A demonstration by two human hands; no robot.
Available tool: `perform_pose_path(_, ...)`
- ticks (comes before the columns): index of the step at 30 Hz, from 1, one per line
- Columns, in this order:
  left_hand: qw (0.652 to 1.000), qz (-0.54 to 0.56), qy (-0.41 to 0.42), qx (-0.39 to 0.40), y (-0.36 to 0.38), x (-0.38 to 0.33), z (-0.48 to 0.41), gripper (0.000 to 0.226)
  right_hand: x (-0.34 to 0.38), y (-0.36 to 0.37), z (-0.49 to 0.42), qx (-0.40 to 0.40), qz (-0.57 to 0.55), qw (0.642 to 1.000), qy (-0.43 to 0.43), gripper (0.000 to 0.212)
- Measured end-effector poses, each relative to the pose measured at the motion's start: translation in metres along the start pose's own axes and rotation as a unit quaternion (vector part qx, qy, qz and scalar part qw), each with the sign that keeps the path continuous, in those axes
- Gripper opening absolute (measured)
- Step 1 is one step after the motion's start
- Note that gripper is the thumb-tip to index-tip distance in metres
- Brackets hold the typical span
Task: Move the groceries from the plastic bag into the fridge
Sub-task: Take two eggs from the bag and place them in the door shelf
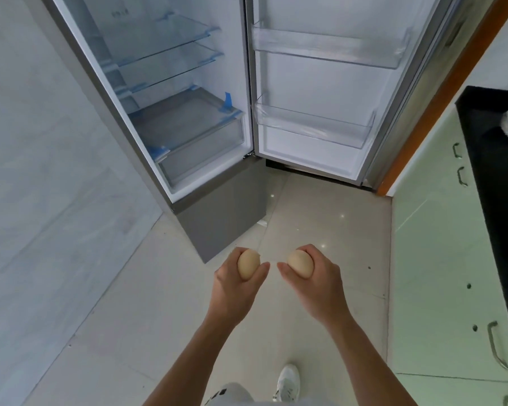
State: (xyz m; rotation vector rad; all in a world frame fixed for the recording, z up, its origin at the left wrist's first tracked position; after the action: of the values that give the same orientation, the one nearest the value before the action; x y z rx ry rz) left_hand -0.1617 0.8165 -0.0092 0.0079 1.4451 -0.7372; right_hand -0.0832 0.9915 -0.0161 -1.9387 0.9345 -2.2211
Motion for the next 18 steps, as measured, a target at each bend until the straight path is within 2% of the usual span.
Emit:
perform_pose_path(10,0.998,0.028,-0.027,-0.052,-0.010,0.003,-0.075,0.019,0.001,0.013,-0.096,0.057,-0.002,0.998,-0.012,0.030)
perform_pose_path(18,0.997,0.015,-0.039,-0.065,-0.037,0.017,-0.175,0.020,0.008,0.031,-0.190,0.058,0.010,0.998,-0.017,0.038)
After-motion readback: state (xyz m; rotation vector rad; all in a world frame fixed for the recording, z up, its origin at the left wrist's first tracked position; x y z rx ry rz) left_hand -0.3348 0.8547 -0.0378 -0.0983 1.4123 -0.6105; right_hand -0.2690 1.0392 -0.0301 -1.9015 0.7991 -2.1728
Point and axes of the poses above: each hand's wrist, its own z-axis away from the middle knuckle, its own y-axis out of the palm, x = y × z, the point moved 9 cm from there along -z, towards the middle knuckle, and after that the axes turned 11 degrees about x, right-handed, at the moved point
